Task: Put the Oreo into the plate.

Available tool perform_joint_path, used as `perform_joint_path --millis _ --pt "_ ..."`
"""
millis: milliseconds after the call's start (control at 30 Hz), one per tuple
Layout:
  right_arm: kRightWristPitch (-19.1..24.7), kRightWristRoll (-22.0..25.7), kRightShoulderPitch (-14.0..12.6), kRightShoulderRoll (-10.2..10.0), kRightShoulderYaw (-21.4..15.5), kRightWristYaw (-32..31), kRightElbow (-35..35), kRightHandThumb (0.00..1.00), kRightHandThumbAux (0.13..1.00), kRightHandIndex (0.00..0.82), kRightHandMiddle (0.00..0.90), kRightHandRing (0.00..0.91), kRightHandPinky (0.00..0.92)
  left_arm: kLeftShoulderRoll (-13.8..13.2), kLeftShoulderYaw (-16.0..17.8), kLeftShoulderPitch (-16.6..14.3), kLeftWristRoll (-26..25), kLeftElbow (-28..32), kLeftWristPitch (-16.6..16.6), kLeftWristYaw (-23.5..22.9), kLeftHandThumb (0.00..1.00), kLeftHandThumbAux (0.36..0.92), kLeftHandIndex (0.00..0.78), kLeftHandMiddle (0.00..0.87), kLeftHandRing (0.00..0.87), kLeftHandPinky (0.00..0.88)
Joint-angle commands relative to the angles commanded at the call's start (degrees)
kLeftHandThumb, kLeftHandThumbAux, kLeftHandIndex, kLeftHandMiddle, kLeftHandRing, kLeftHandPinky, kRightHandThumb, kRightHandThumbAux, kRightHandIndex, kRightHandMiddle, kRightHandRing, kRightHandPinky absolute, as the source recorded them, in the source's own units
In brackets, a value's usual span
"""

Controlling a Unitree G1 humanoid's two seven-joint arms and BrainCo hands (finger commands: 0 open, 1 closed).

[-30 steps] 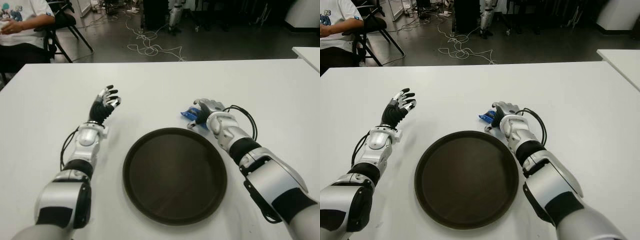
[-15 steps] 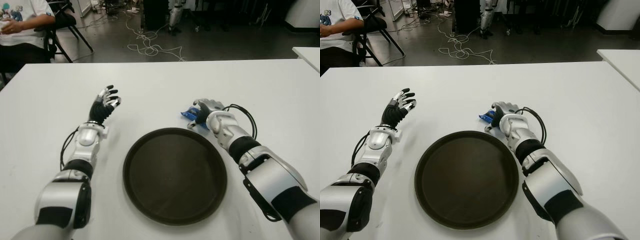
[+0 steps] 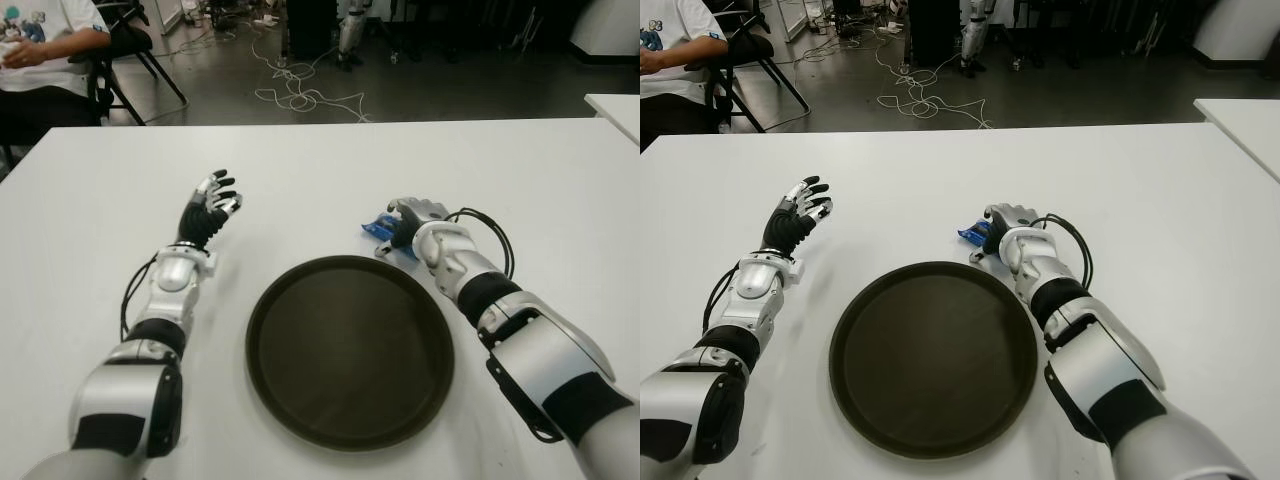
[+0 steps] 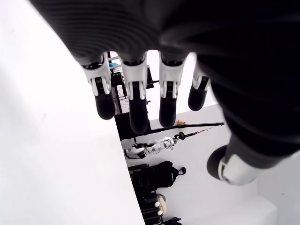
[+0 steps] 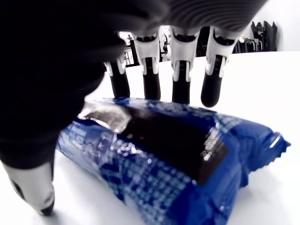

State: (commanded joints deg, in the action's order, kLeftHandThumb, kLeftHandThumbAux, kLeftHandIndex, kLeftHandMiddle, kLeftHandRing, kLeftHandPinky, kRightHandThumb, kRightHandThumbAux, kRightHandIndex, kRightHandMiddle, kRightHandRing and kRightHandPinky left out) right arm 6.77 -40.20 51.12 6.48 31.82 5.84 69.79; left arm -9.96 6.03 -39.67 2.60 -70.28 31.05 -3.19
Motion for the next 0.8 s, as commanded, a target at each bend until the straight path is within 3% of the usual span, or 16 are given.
perform_joint_path --millis 567,800 --pt "-2.64 0.56 -0.19 0.52 -0.58 2.08 1.05 0.000 0.693 0.268 0.283 0.325 0.376 -0.28 -0.09 -0.05 0.30 -0.29 0.11 1.05 0.152 0.649 0.090 0.184 0.168 0.150" --pt "-2.84 0.55 -0.15 0.42 -0.48 1.45 1.25 0.000 0.696 0.253 0.258 0.295 0.322 -0.38 -0.11 0.09 0.28 -0.13 0.41 0.91 0.145 0.643 0.092 0.181 0.166 0.143"
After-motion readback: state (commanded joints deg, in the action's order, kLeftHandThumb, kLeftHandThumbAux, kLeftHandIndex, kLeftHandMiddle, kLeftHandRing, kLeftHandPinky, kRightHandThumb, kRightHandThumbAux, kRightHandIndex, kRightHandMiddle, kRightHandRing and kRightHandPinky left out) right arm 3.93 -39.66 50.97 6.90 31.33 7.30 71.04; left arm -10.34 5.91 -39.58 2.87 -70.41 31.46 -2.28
